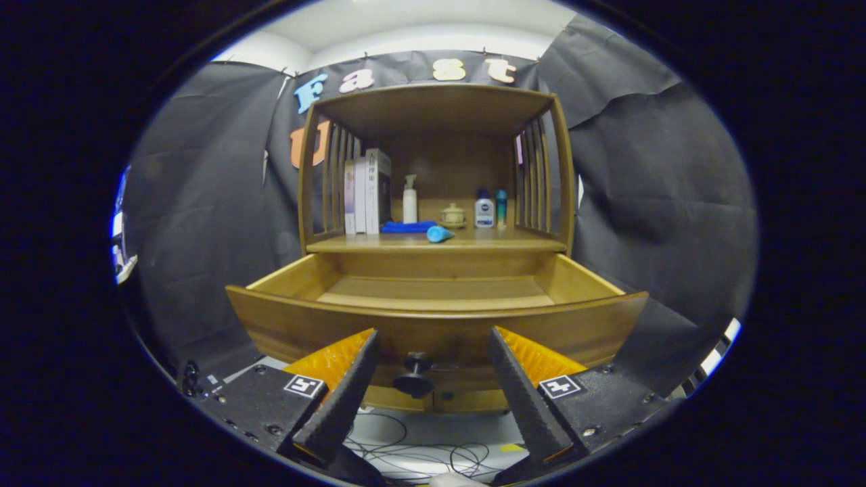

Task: Pull open the drawer, take out the items inside it, and place them on the countertop above the cabinet.

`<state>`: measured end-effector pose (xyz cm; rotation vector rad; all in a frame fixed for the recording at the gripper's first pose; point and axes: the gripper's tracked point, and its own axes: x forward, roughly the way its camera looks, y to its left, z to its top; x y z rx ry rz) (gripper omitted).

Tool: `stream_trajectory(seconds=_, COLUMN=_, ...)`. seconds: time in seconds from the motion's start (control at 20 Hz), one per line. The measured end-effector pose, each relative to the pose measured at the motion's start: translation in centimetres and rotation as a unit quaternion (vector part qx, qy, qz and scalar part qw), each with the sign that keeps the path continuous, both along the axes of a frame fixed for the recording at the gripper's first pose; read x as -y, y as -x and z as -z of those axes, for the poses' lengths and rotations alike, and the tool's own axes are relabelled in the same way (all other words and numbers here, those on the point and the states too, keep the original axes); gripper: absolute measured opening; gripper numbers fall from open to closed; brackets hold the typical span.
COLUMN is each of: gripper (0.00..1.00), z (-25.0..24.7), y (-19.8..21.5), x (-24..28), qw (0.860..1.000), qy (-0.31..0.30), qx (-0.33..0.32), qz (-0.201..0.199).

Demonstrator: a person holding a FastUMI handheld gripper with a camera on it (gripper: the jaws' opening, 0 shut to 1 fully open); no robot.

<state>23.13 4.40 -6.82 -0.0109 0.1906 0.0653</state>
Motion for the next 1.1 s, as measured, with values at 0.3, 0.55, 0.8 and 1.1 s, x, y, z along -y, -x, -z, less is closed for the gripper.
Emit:
stream_trajectory(seconds=0.3, gripper=1.0, z=2.0, y=-2.2, x=-0.9, qw=1.0, qy=0.008, qx=-0.019, qz=0.005)
stream_trajectory(seconds=0.55, gripper=1.0, z=2.5, y=-3.0, x=-1.4, qw=1.0, qy=0.008, qx=-0.021, qz=0.007)
stream_trajectory(seconds=0.8, gripper=1.0, z=2.6, y=-3.3, x=-1.2, qw=0.999, qy=0.019, qx=-0.016, qz=0.028)
stream_trajectory(seconds=1.1, gripper=1.0, z=2.6, y=-4.0, x=-1.3, qw=0.999, qy=0.016, qx=-0.016, qz=0.037)
